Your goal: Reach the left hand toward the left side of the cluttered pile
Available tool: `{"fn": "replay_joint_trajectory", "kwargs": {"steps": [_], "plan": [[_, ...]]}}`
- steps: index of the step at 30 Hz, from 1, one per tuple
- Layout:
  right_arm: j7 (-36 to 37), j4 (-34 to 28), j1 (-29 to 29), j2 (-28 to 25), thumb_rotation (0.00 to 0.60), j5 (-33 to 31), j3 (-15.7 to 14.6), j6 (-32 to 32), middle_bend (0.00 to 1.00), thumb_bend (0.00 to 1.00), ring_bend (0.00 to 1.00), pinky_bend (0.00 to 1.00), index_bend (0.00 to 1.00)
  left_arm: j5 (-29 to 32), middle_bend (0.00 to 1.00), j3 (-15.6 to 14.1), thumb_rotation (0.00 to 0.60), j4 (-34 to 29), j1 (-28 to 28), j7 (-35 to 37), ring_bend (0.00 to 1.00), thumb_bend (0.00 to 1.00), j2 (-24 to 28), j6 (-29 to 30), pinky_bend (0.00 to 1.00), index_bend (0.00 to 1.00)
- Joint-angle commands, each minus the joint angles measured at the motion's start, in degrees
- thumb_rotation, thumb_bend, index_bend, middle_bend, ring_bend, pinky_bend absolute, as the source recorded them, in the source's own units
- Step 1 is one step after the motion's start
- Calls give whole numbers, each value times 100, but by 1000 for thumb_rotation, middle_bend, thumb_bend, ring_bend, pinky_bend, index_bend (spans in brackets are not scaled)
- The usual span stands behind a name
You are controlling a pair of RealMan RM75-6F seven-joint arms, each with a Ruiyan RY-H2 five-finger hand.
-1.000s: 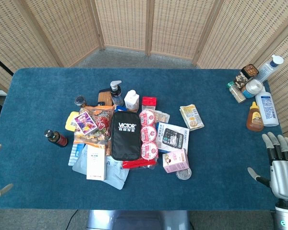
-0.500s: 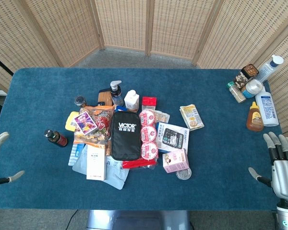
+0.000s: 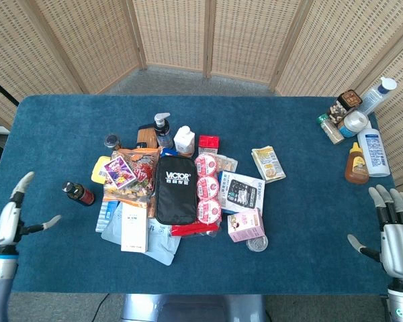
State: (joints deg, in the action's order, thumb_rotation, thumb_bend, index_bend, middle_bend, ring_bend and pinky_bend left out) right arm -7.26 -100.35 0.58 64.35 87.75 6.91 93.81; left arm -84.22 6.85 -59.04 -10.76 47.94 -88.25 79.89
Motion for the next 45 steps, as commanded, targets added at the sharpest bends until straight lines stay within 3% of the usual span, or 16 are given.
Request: {"fn": "replay_joint_trajectory", "kwargs": {"steps": [1,8,17,26,28,30,32,34,37,45], "plan": [[53,-9,-9,-21,600,-17,7,6,0,0,0,0,0,92,0,60,600,86,-181,-151,0,0,-201,-228,0,0],[165,-11,-17,-61,600,-57,21,0,0,0,0,0,0,182,0,72,600,314,-314,-353,0,0,-590,-393,0,0],[241,-18,-10,-87,600,-83,15,-45,0,0,0,0,0,269,0,191,600,1047,-454,-118,0,0,-1131,-399,0,1],[268,-30,-5,-97,600,-81,9,-61,0,0,0,0,0,237,0,307,600,1844,-800,301,0,0,-1722,-473,3,242],[273,-41,-6,-103,600,-66,1,-61,0,0,0,0,0,264,110,375,600,2014,-879,306,24,0,-1876,-432,92,370],[286,-51,-8,-109,600,-58,-6,-62,0,0,0,0,0,285,409,423,600,2150,-931,294,206,10,-2003,-374,327,546],[302,-56,-13,-115,600,-56,-7,-56,0,0,0,0,0,286,583,427,600,2248,-953,270,378,40,-2074,-337,468,669],[312,-57,-15,-119,600,-52,-8,-52,0,0,0,0,0,310,695,465,600,2308,-944,270,488,79,-2129,-233,540,785],[319,-57,-12,-124,600,-45,-13,-59,0,0,0,0,0,354,762,507,600,2448,-918,258,551,98,-2211,-116,580,857],[276,-64,-5,-113,600,-33,-30,-80,0,0,0,0,0,440,776,599,600,2684,-926,359,562,97,-2252,1,583,867]]}}
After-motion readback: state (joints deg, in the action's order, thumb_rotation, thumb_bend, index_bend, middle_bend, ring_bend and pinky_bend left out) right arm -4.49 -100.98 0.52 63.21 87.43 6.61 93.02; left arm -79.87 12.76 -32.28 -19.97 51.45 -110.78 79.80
